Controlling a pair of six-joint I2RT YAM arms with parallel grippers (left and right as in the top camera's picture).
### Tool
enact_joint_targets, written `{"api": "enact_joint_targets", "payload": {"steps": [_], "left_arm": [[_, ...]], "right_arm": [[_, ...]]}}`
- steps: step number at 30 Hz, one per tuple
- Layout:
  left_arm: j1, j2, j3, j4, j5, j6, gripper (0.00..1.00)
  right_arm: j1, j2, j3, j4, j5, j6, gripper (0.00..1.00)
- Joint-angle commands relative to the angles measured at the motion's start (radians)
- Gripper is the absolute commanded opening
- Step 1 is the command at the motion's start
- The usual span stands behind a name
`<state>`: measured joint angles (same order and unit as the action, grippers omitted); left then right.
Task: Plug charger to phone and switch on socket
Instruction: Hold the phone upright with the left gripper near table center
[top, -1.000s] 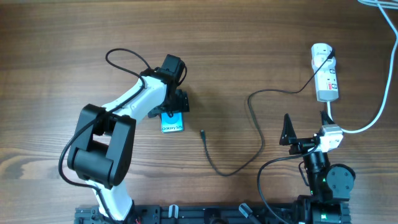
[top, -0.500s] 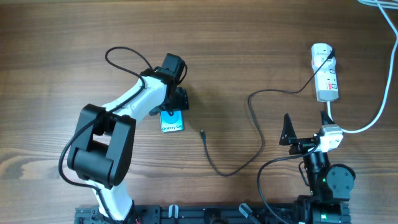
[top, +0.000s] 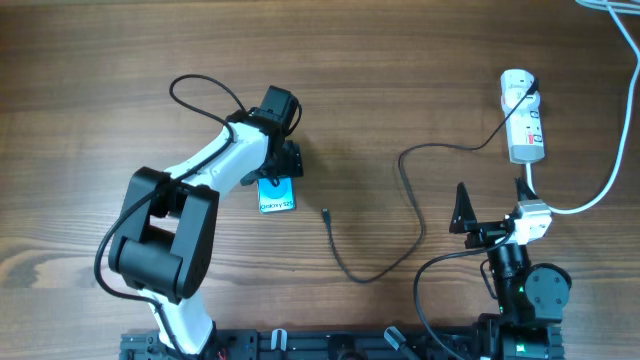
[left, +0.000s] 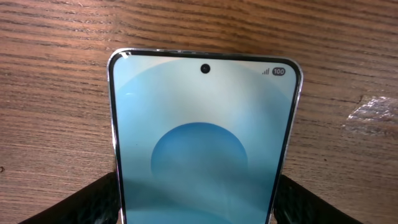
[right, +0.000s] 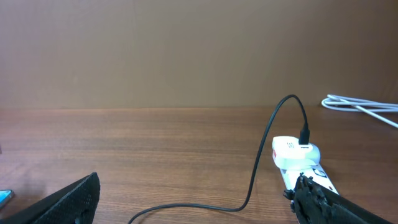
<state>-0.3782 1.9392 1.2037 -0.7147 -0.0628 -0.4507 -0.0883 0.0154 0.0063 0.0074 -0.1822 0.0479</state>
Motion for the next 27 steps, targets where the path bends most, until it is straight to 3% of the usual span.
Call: {"api": "enact_joint_targets", "payload": {"steps": [1,17,22,27], "left_arm": [[0.001,0.064,-0.035,-0.019,0.005,0.002,0.77],[0.002,0.062,-0.016,-0.047,0.005,0.027,0.73],[0.002,0.053,0.012,-0.086,0.005,0.027,0.64],[0.002,0.033,0.012,-0.087,0.005,0.027,0.63]], "right_arm": [[0.004,-0.008,-0.001,0.006,0.005,0.007,1.00],[0.004,-0.008,-0.001,0.006,0.005,0.007,1.00],[0.004,-0.008,-0.001,0.006,0.005,0.007,1.00],[0.004,-0.008,-0.001,0.006,0.005,0.007,1.00]]}}
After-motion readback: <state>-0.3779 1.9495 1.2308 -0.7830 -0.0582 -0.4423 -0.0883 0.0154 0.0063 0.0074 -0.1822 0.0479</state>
